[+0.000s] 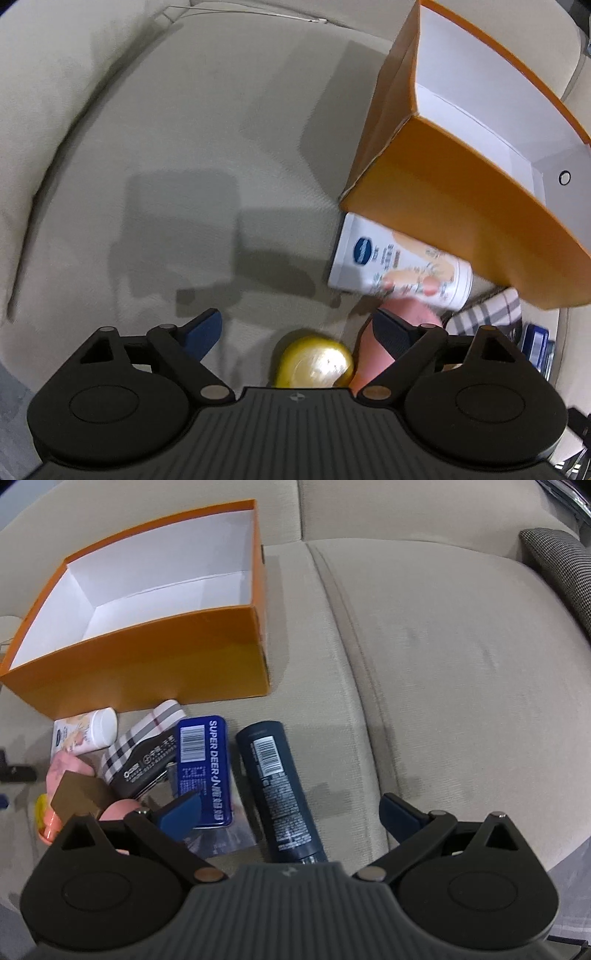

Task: Organize rigid objects
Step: 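Grasp the yellow tape measure with left tool while right tool grasps navy spray can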

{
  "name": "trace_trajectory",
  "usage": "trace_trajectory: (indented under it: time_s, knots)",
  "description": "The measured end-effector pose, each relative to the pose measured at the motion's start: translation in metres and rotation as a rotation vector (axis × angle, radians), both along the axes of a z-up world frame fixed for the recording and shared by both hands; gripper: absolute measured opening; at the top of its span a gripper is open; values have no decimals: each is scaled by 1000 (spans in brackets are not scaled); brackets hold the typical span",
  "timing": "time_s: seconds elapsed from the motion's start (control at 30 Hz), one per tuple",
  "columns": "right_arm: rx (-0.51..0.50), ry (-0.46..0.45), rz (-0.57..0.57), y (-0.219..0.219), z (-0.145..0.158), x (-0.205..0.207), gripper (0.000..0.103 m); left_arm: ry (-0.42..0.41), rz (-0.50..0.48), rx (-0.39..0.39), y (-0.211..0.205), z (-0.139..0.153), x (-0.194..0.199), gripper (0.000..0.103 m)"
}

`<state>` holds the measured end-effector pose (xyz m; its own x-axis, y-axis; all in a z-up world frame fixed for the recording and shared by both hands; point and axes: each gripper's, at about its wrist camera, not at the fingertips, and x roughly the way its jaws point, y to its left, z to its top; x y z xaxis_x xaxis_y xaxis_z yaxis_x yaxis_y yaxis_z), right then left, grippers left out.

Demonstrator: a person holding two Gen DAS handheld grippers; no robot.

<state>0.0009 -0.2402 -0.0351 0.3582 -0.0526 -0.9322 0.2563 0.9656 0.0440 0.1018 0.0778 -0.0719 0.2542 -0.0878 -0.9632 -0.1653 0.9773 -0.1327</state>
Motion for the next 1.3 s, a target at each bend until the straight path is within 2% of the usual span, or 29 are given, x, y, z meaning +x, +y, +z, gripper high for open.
trace_trajectory:
  time_s: [0.3,0.47,0.63,0.9,1.0,1.17,1.3]
  knots:
    - [12,11,-9,-4,-1,1,102,8,-3,-27,-9,-5,-5,103]
    - [16,3,-2,-3,1,1,102,37,-7,-100,-9,-12,-14,103]
    - [27,-12,7,0,5,1,102,-40,70,-74,5,-2,-17,103]
    - [31,-10,20,4,4,0,102,33,53,9,0,-25,-17,103]
    - [31,-9,19,3,3,1,102,76,53,3,-1,-34,-19,103]
    - [28,1,18,1,-1,5,102,57,20,12,-2,-36,-25,103]
    - [0,52,-3,-9,-16,12,102,66,23,22,3,-40,-30,103]
